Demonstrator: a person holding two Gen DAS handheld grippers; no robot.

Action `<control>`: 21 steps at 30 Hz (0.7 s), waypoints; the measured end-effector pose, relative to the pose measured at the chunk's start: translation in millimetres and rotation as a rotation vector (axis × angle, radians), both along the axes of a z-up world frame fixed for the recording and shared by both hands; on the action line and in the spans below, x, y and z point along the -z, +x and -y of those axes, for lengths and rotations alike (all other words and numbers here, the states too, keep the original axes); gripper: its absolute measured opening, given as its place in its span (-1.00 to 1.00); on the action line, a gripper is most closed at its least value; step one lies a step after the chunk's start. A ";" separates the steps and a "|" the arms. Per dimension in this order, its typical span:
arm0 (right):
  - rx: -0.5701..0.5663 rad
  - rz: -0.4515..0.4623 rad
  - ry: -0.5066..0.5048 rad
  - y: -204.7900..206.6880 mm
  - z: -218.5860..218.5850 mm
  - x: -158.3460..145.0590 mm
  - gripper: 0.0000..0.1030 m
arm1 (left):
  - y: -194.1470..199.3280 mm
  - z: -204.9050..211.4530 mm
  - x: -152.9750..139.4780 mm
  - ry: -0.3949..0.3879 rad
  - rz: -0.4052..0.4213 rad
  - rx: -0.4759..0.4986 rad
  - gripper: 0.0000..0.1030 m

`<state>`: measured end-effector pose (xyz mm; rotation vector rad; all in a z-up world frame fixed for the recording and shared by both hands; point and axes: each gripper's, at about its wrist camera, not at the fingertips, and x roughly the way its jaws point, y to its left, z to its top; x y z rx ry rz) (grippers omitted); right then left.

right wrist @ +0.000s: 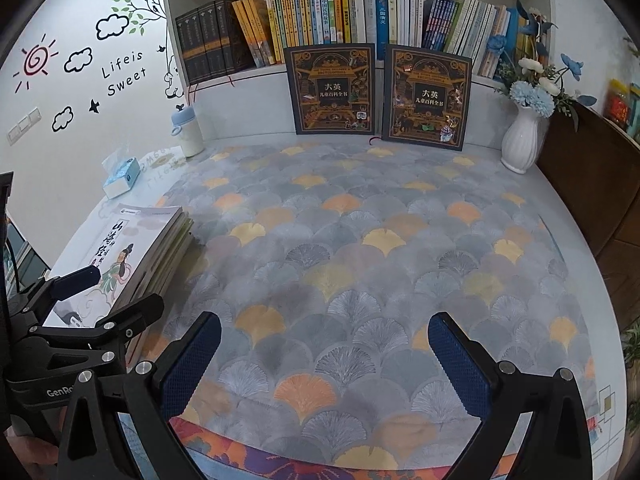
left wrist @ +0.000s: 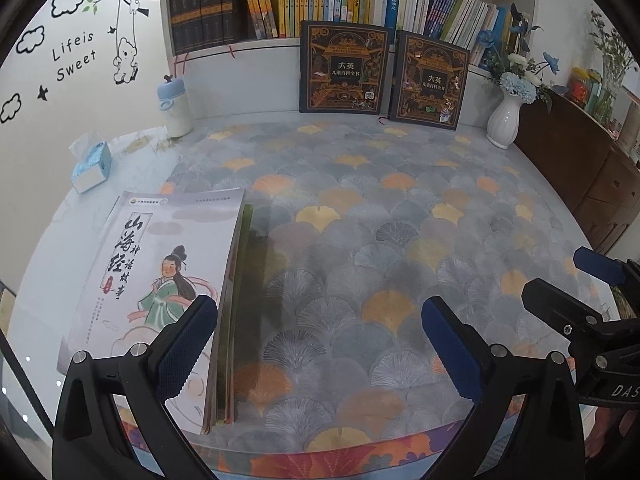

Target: Organize books

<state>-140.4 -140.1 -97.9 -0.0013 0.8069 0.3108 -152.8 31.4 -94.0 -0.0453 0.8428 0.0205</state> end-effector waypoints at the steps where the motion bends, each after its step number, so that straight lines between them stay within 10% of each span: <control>1: 0.001 0.001 -0.005 -0.6 -0.4 -0.4 1.00 | 0.4 0.2 0.0 0.003 -0.002 0.001 0.98; 21: -0.022 0.010 -0.002 -0.4 -8.0 -2.4 1.00 | -2.0 2.6 -2.0 0.008 0.016 0.000 0.98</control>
